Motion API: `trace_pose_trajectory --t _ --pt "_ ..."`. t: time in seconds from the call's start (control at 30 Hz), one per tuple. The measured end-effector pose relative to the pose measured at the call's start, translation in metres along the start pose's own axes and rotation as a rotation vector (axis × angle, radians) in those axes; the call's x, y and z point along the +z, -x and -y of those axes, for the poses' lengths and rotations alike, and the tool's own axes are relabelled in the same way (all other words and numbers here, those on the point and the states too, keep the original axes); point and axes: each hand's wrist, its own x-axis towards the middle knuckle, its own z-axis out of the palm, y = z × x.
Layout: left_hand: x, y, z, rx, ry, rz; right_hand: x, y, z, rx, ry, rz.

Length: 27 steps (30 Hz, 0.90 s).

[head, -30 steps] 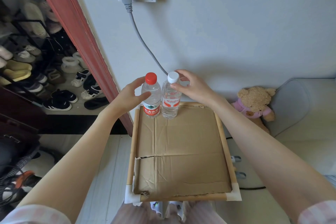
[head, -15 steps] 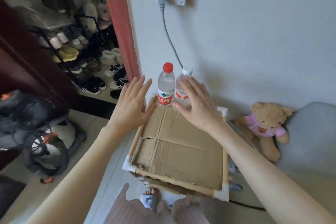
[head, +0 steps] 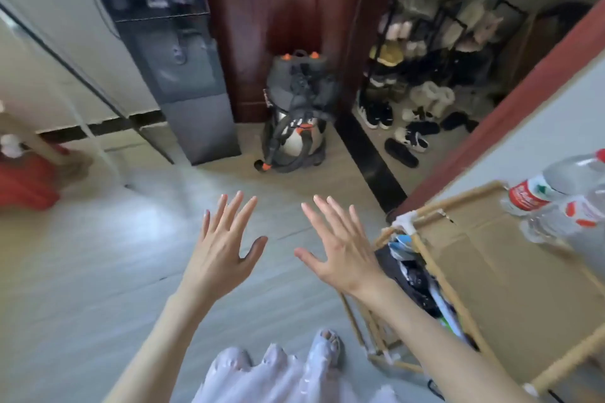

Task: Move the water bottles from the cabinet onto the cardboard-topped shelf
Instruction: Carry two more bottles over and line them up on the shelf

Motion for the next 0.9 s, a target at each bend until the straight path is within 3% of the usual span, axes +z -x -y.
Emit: trace_pose_trajectory --t 0.1,0.43,0.77,0.9 --pt "-0.050 0.061 0.075 -0.160 -0.058 -0.116 0.032 -0.039 0.089 -0.192 -0.010 0.040" --pt "-0.172 0.308 0.291 -0.752 -0.229 -0.249 0.189 -0.106 0.399 -0.717 -0.032 0.265" --pt "-0.233 0.418 0.423 -1.097 -0.285 -0.390 0.291 -0.176 0.623 -1.098 -0.003 0.363" --pt "-0.287 0.454 0.504 -1.258 -0.306 -0.425 0.334 -0.223 0.738 -1.222 0.007 0.434"
